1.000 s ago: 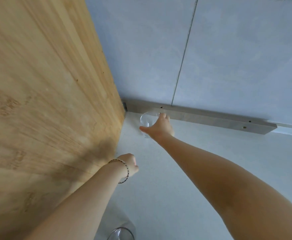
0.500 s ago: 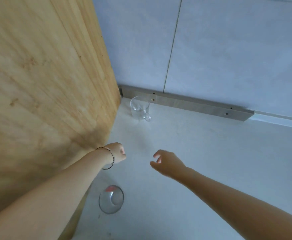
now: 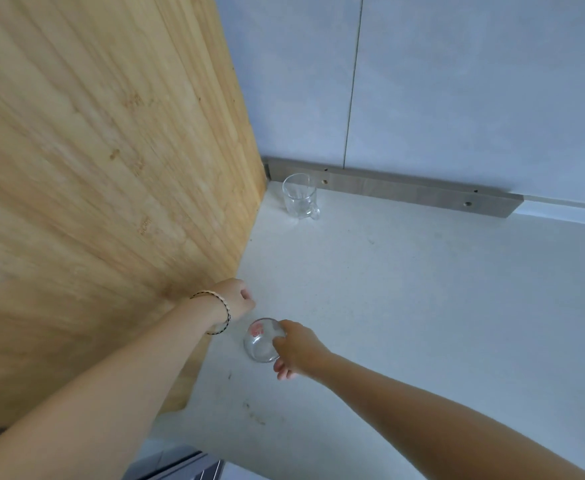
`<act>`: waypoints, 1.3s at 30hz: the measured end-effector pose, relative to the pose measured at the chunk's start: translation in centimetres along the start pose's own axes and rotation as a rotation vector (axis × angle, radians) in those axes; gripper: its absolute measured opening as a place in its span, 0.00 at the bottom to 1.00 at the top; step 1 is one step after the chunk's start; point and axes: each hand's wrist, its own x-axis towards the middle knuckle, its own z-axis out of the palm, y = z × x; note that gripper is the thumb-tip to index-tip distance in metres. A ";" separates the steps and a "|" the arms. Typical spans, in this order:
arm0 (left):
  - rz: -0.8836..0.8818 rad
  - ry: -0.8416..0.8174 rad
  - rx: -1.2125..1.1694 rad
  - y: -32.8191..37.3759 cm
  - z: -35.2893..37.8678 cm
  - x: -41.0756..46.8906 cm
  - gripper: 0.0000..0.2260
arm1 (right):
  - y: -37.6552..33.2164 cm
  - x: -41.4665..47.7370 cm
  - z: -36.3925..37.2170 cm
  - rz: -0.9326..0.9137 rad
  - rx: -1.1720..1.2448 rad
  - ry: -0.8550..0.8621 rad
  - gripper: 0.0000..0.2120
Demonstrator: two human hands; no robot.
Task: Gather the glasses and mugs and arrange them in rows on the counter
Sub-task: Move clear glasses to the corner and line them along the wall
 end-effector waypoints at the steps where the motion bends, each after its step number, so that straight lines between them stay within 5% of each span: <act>1: 0.002 0.002 0.006 -0.1 0.1 0.1 0.07 | 0.3 0.3 -0.5 0.030 0.071 0.028 0.21; 6: 0.038 -0.023 0.019 -0.1 0.5 1.4 0.09 | -1.0 2.0 -5.5 0.039 0.222 0.285 0.09; 10: 0.064 -0.031 0.034 0.3 0.6 2.7 0.13 | -5.2 4.7 -8.9 -0.057 0.226 0.450 0.10; 16: 0.085 -0.057 0.039 0.1 0.7 4.2 0.11 | -10.6 8.5 -9.1 -0.021 0.356 0.406 0.17; 18: 0.099 -0.077 0.050 0.0 0.4 4.4 0.05 | -11.3 9.2 -8.6 0.007 0.394 0.376 0.14; 23: 0.135 -0.078 0.107 0.0 0.3 5.4 0.11 | -10.6 8.2 -8.0 -0.029 0.316 0.313 0.09; 31: 0.222 -0.136 0.205 5.1 3.2 4.7 0.17 | -0.3 0.8 -12.8 0.026 -0.039 0.302 0.14; 36: 0.365 -0.157 0.306 13.3 7.2 2.4 0.05 | 10.3 -8.5 -18.4 0.196 -0.148 0.466 0.07; 39: 0.437 -0.155 0.345 18.7 10.8 0.6 0.04 | 16.2 -14.9 -22.0 0.297 -0.295 0.608 0.14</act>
